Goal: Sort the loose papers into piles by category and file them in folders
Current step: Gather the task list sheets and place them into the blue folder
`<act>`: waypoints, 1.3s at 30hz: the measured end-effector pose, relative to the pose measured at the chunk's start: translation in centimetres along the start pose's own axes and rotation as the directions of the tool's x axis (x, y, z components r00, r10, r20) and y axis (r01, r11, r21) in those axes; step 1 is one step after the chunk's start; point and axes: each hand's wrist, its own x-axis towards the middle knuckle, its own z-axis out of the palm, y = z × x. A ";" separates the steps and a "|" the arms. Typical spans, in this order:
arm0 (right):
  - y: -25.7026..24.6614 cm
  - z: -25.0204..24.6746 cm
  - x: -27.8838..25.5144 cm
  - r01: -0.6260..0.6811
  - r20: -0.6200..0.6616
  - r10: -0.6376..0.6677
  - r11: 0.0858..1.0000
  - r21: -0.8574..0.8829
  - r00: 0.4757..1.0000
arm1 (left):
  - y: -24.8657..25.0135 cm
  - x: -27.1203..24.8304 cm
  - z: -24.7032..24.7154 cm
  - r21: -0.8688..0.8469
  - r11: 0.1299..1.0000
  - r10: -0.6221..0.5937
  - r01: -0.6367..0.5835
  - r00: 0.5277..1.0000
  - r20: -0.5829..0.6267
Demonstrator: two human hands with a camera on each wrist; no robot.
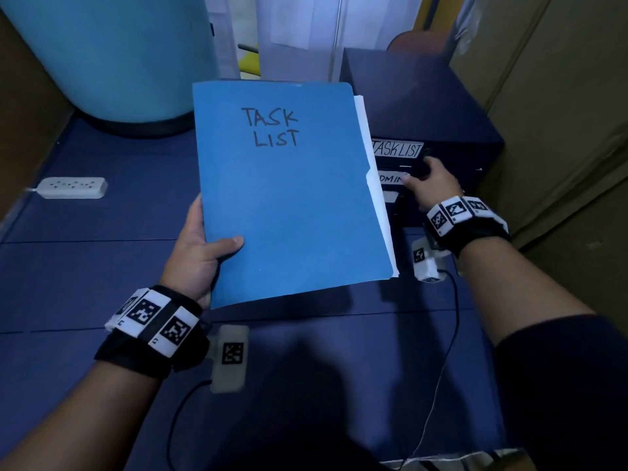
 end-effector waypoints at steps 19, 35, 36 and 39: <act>4.0 -2.0 -5.6 0.105 0.038 -0.104 0.994 -0.014 0.994 | 0.0 1.2 1.7 -0.007 1.000 -0.011 0.011 1.000 0.007; 3.4 -5.6 -18.5 0.228 0.050 -0.344 0.717 0.658 0.938 | -0.1 1.1 4.7 -0.018 0.999 -0.048 0.050 0.994 0.101; 3.1 -5.6 -18.9 0.212 0.076 -0.360 0.692 0.690 0.930 | -0.1 1.1 5.2 -0.020 0.998 -0.059 0.062 0.991 0.116; 3.1 -5.9 -19.4 0.121 0.036 -0.227 0.639 0.760 0.973 | -0.3 1.1 7.1 -0.019 0.995 -0.089 0.094 0.983 0.162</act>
